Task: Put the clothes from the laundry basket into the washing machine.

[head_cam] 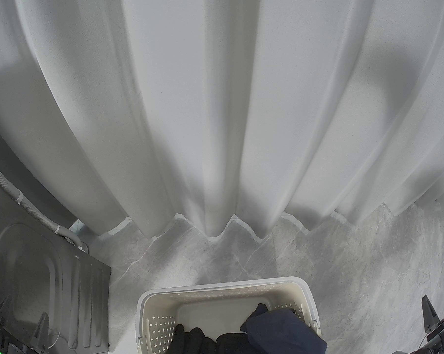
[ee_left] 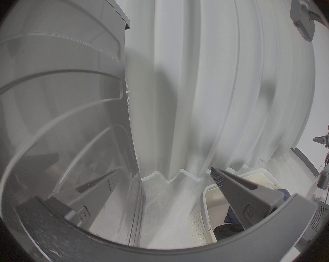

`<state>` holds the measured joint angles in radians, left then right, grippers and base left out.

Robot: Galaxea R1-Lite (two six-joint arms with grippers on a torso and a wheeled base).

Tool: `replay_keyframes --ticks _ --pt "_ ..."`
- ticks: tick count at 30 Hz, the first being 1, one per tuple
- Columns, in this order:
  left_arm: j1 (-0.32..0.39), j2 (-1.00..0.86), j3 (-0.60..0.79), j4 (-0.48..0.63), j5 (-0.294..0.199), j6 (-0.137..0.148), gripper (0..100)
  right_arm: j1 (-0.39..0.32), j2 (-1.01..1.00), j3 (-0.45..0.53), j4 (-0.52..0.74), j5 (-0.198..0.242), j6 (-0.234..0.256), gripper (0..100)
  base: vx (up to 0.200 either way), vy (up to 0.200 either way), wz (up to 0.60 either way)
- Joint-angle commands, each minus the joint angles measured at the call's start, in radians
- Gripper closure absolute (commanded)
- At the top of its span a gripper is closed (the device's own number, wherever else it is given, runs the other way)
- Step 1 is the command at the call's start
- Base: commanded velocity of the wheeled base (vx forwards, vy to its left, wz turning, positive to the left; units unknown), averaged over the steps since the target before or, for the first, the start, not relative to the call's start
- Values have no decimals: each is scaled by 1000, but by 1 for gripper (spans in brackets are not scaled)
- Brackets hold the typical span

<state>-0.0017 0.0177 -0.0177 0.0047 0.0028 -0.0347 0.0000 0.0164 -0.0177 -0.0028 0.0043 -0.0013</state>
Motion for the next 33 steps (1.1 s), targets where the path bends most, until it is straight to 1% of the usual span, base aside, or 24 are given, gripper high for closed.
replay_keyframes --ticks 1,8,16,20,25,29,33 --pt "0 -10 15 0 0 -1 0 0 -3 18 0 0 0 0 -200 0 0" --pt "0 -10 15 0 0 2 0 0 -3 16 0 0 -2 0 -200 0 0" --pt "0 -10 15 0 0 -2 0 0 -3 18 0 0 -2 0 -200 0 0" --pt "0 -10 15 0 0 2 0 0 -3 16 0 5 -2 0 -200 0 0" --pt "0 -10 15 0 0 -4 0 0 -3 16 0 5 -2 0 -200 0 0" --pt "0 -10 15 0 0 2 0 0 -3 16 0 6 -3 0 -200 0 0" --pt "0 -12 15 0 0 -2 0 0 -3 16 0 6 -2 0 -200 0 0"
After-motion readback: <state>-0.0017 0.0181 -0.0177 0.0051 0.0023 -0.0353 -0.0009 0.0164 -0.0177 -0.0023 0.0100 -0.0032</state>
